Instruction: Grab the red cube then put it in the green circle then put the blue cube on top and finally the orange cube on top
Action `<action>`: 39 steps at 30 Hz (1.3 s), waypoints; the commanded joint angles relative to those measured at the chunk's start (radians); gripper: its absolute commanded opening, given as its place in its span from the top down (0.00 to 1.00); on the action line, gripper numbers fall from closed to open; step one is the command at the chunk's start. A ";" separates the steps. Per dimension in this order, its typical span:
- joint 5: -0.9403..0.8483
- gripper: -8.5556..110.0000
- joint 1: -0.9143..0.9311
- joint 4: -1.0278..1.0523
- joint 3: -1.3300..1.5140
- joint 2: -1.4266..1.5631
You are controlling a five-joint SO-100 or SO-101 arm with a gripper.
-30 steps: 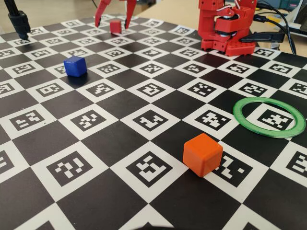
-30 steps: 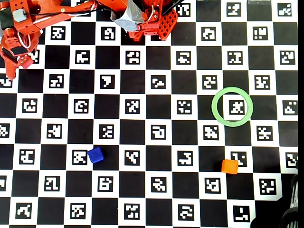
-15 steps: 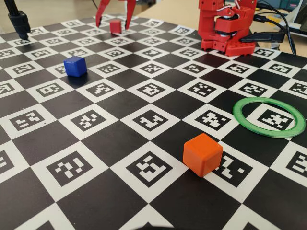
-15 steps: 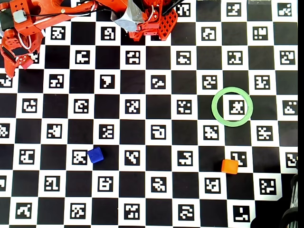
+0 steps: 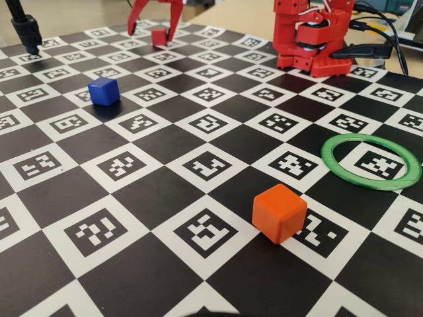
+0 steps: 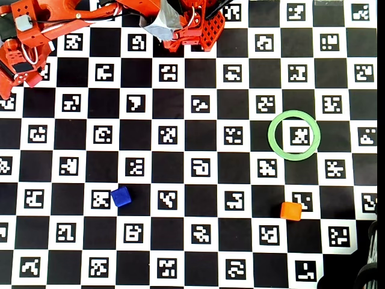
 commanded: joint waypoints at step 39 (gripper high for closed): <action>-0.071 0.93 -0.126 0.304 -0.222 0.276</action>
